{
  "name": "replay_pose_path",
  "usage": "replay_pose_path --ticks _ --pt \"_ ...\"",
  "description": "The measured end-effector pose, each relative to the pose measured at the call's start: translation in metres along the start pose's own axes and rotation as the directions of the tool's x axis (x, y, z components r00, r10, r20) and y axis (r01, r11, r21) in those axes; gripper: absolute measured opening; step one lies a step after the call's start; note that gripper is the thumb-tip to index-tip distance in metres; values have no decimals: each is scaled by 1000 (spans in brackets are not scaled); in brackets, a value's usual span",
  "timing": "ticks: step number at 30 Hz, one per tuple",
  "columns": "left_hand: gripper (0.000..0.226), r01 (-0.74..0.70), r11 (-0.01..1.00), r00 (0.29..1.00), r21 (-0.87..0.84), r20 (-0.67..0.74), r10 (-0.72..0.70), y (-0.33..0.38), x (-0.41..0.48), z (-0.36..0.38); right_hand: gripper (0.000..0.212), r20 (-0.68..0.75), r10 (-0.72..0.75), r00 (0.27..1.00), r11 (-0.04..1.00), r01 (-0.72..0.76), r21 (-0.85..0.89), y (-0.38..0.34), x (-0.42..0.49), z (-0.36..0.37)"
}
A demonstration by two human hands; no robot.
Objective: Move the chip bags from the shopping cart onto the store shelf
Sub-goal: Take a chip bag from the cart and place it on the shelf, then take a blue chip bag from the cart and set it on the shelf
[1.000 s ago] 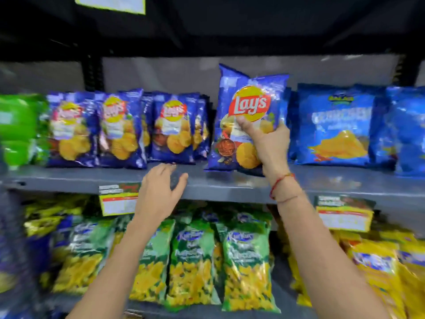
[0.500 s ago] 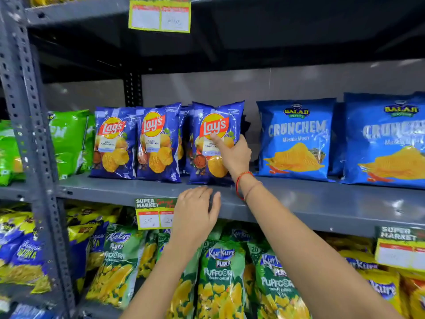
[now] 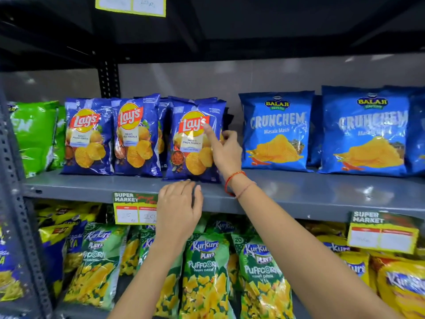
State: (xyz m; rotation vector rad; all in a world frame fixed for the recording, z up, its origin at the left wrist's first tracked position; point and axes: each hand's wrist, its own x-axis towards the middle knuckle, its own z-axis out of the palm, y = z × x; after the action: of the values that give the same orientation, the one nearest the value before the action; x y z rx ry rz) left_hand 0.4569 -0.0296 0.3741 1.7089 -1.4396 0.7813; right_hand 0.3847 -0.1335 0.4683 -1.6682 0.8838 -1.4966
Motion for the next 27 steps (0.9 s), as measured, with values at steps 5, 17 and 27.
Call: replay_pose_path --ticks 5,17,27 --pt "39 8 979 996 -203 -91 -27 27 -4 3 39 -108 -193 975 981 195 10 -7 -31 -80" --pt "31 -408 522 871 -749 -147 469 258 -96 74 10 -526 -209 825 943 27 -333 82 -181 -334" --pt "33 -67 376 461 -924 306 833 385 -264 185 19 -814 295 500 634 -740 -224 266 -376 -496"
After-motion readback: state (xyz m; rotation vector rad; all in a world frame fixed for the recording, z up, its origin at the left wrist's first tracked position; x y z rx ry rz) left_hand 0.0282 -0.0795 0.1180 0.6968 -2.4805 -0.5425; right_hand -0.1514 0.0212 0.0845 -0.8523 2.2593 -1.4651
